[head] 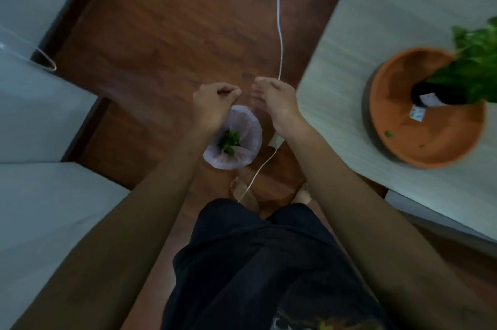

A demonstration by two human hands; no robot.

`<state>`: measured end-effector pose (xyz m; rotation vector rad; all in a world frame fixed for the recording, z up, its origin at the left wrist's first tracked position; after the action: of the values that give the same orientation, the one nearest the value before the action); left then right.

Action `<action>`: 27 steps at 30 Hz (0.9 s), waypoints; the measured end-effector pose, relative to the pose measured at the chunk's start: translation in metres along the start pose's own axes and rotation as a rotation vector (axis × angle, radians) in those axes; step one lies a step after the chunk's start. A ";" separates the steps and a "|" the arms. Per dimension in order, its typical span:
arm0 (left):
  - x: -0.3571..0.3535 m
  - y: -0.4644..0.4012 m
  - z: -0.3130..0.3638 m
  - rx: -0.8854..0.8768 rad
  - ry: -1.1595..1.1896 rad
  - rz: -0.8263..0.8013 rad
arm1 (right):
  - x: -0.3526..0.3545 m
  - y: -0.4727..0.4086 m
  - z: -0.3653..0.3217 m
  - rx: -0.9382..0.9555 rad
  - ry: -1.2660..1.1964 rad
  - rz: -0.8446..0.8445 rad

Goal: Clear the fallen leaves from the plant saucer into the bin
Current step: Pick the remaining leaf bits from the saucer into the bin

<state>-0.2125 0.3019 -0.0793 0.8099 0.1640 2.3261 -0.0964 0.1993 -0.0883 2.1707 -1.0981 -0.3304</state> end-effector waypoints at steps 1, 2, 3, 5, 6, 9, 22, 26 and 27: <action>-0.007 0.003 0.013 -0.035 -0.014 -0.025 | 0.016 0.006 -0.007 0.036 -0.033 0.025; -0.015 0.006 0.027 -0.067 -0.035 -0.055 | 0.034 0.011 -0.012 0.061 -0.060 0.052; -0.026 0.010 0.041 -0.099 -0.061 -0.086 | 0.054 0.017 -0.016 0.084 -0.086 0.081; -0.049 0.017 0.068 -0.165 -0.115 -0.146 | 0.092 0.026 -0.020 0.107 -0.125 0.131; -0.059 0.020 0.079 -0.190 -0.138 -0.172 | 0.109 0.031 -0.020 0.116 -0.137 0.151; -0.101 0.033 0.116 -0.258 -0.204 -0.244 | 0.170 0.047 -0.016 0.148 -0.139 0.220; -0.265 0.105 0.191 -0.720 -0.666 -0.569 | 0.360 0.078 0.030 0.365 0.982 0.390; -0.288 0.113 0.195 -0.799 -0.790 -0.571 | 0.375 0.076 0.038 0.353 1.122 0.235; -0.293 0.114 0.194 -0.804 -0.823 -0.575 | 0.377 0.076 0.041 0.353 1.163 0.200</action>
<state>0.0125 0.0125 -0.0373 1.0222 -0.7450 1.2027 0.0678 -0.1471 -0.0405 1.9548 -0.6619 1.1550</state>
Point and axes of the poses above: each hand's wrist, its own y-axis away from the middle knuckle, its own x-axis out of the back of the hand, z = x × y, the point moved 5 cm from there along -y, towards the middle knuckle, and after that the axes turned 3 degrees about y, right-handed, at the moved point
